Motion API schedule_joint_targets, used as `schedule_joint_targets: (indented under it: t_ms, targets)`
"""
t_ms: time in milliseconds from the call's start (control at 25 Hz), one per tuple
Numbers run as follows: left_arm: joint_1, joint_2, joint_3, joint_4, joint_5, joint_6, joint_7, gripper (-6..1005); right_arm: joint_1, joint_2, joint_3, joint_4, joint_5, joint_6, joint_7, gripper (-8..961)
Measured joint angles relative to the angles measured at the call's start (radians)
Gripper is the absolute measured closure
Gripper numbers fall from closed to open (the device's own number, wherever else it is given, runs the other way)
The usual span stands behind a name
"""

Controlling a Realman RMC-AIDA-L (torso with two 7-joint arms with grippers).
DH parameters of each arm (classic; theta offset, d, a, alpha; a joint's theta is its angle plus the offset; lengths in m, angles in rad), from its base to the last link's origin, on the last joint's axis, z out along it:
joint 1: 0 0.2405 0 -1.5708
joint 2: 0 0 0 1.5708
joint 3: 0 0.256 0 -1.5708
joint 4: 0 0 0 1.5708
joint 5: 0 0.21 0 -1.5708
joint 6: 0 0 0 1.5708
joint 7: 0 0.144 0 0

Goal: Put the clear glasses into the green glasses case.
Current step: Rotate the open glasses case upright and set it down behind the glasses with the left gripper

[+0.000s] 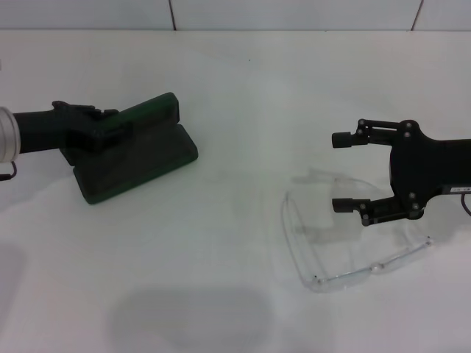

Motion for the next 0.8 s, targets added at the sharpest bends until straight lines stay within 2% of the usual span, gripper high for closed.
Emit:
schedule_joint_targets:
  t_ms: [120, 360, 520, 680, 800]
  targets:
    - [-0.012, -0.002, 0.001, 0.003, 0.001, 0.006, 0.002, 646, 0.000, 0.000, 0.000, 0.000, 0.000, 0.000, -0.005, 112]
    - [-0.046, -0.002, 0.001, 0.046, 0.004, 0.010, 0.043, 666, -0.002, 0.012, 0.000, 0.000, 0.000, -0.011, -0.026, 112]
    - [-0.100, -0.003, 0.001, 0.092, 0.005, 0.065, 0.125, 727, -0.004, 0.016, -0.007, 0.000, 0.000, -0.013, -0.028, 113]
    - [-0.159, -0.002, 0.001, 0.096, 0.023, 0.096, 0.132, 802, -0.006, 0.022, -0.008, 0.009, 0.000, -0.014, -0.040, 113]
    - [-0.194, -0.003, 0.001, 0.096, 0.063, 0.097, 0.128, 794, -0.016, 0.030, -0.009, 0.008, -0.006, -0.014, -0.060, 113]
